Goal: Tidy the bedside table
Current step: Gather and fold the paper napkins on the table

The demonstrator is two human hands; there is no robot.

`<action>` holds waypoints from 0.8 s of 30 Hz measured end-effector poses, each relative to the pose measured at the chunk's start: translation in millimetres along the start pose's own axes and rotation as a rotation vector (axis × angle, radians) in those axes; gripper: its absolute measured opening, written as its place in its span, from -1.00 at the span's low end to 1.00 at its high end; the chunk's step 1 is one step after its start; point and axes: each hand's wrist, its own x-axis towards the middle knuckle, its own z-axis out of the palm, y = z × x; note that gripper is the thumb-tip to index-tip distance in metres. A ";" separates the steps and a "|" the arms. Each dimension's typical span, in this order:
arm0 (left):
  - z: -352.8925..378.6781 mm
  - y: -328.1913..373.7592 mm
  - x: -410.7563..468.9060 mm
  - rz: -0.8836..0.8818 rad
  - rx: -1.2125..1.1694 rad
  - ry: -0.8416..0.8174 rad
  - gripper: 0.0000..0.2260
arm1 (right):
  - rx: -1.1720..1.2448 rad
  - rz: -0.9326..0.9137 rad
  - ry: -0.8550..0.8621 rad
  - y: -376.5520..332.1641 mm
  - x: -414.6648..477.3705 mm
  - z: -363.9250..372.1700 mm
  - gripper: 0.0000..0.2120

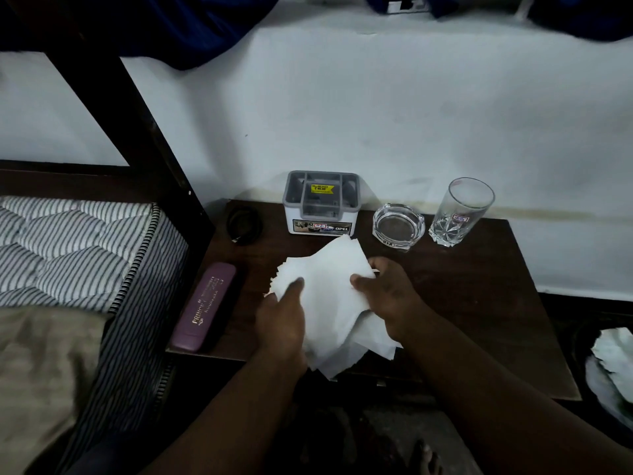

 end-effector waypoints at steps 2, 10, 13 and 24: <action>0.5 1.3 -9.4 0.071 0.032 -0.031 -0.88 | -0.197 -0.101 0.013 2.5 2.7 -0.8 -0.81; -2.6 -2.7 -11.7 0.376 0.256 -0.073 -0.80 | -0.404 -0.358 0.054 1.5 9.3 -19.7 -0.57; -4.6 1.2 -17.4 0.473 0.257 -0.142 -0.82 | -0.116 -0.248 -0.025 -2.9 14.2 -32.9 -0.48; -17.1 21.1 -22.9 0.472 0.111 -0.467 -0.86 | 0.317 -0.254 -0.365 -5.5 17.0 -65.6 -0.38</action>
